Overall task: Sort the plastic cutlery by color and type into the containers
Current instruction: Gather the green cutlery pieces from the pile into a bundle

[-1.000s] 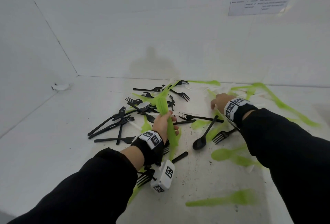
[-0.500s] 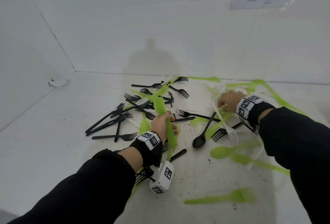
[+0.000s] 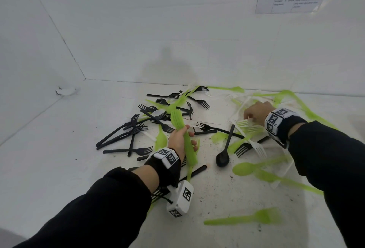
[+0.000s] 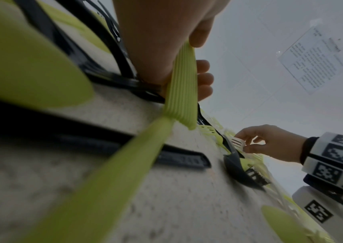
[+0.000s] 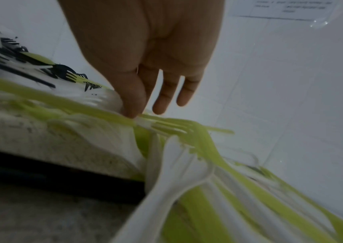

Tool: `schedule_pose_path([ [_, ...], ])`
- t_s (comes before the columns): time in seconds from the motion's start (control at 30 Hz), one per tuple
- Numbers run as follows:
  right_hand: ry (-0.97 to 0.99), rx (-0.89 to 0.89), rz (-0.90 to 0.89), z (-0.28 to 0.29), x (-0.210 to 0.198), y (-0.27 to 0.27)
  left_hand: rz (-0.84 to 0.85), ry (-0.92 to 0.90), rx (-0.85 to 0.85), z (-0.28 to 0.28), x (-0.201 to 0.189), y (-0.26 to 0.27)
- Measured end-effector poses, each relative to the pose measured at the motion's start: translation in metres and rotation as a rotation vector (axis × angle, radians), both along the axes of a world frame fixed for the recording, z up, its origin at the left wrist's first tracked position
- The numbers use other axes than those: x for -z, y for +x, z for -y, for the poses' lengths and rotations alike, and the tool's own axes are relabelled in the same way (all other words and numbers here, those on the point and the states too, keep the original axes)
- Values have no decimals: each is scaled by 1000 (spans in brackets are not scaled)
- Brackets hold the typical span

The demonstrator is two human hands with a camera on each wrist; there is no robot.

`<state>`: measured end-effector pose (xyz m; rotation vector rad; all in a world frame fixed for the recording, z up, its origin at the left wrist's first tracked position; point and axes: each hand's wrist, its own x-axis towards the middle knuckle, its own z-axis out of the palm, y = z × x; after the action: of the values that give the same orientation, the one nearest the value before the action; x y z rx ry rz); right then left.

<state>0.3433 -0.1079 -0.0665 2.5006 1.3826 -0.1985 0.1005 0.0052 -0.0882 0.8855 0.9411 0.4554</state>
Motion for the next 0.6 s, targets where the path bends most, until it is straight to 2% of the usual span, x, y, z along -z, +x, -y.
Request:
schedule_pose_path([
  [0.13, 83, 78, -115, 0, 1, 1, 4, -4, -2, 0, 2, 0],
  [0.23, 256, 120, -293, 2, -5, 3, 2, -14, -2, 1, 1, 0],
  [0.37, 496, 204, -300, 5, -19, -2, 0, 0, 1, 1, 0, 1],
  [0.47, 571, 298, -337, 4, -30, -16, 3, -7, -4, 3, 1, 3],
  [0.6, 675, 336, -631, -3, -37, -63, 27, -2, 35, 13, -1, 9],
])
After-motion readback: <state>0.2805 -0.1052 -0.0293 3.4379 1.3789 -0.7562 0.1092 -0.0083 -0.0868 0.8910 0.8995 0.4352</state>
